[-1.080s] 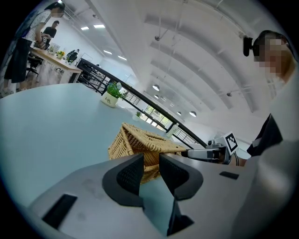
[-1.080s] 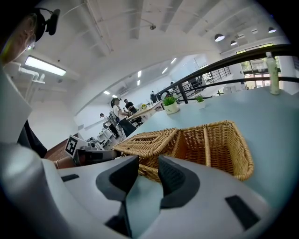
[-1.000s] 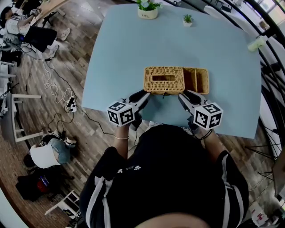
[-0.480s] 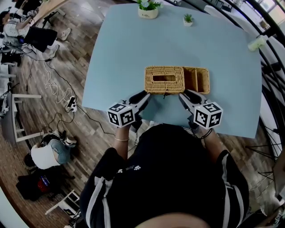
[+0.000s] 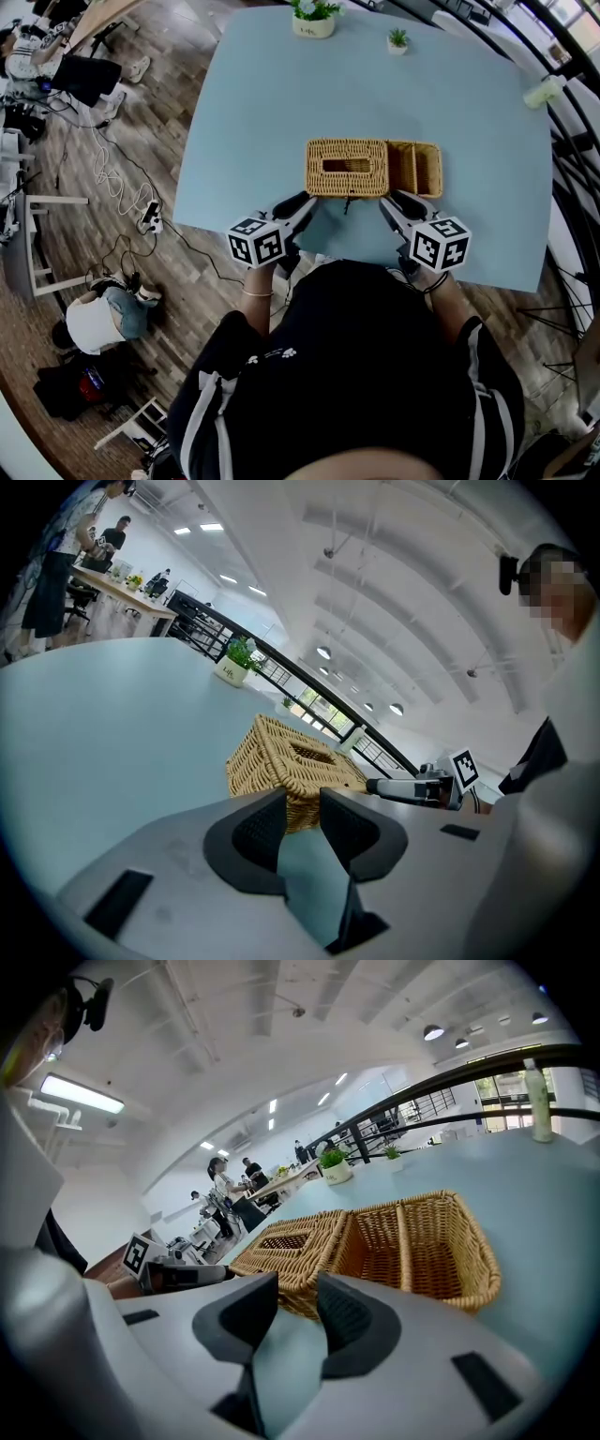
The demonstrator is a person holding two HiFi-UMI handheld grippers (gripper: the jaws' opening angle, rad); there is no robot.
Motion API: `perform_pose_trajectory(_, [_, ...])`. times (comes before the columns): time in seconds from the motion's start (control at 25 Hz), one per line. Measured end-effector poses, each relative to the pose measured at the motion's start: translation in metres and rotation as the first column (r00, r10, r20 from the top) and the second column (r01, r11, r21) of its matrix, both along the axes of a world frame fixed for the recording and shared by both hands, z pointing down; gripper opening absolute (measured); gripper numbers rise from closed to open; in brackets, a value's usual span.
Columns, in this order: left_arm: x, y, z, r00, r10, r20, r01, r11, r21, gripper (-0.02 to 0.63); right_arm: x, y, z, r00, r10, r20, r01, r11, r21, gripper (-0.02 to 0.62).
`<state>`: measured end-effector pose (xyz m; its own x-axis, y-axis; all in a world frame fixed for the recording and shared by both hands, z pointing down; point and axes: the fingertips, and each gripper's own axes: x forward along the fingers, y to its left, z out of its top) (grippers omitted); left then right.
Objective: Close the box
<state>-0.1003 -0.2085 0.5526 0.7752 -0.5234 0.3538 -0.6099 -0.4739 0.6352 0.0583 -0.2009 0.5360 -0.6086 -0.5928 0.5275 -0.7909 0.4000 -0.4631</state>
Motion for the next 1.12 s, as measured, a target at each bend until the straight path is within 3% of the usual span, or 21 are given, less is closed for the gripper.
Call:
perform_pose_trajectory(0.32, [-0.014, -0.002, -0.003, 0.998, -0.053, 0.024, 0.053, 0.999, 0.005, 0.092, 0.001, -0.003, -0.01, 1.0, 0.015, -0.002, -0.015, 0.999, 0.037, 0.115])
perform_pose_trajectory(0.64, [-0.031, -0.026, -0.042, 0.982, -0.14, 0.13, 0.115, 0.977, 0.181, 0.092, 0.012, -0.019, -0.039, 0.996, 0.075, -0.046, -0.067, 0.986, 0.152, 0.049])
perform_pose_trajectory(0.72, [-0.028, -0.031, -0.056, 0.98, -0.142, 0.138, 0.107, 0.966, 0.234, 0.091, 0.015, -0.024, -0.048, 0.994, 0.096, -0.045, -0.086, 0.979, 0.183, 0.004])
perform_pose_trajectory(1.12, [0.005, -0.032, -0.111, 0.974, -0.072, 0.213, -0.03, 0.897, 0.441, 0.032, 0.021, -0.032, -0.092, 0.992, 0.129, -0.006, -0.121, 0.941, 0.316, 0.0])
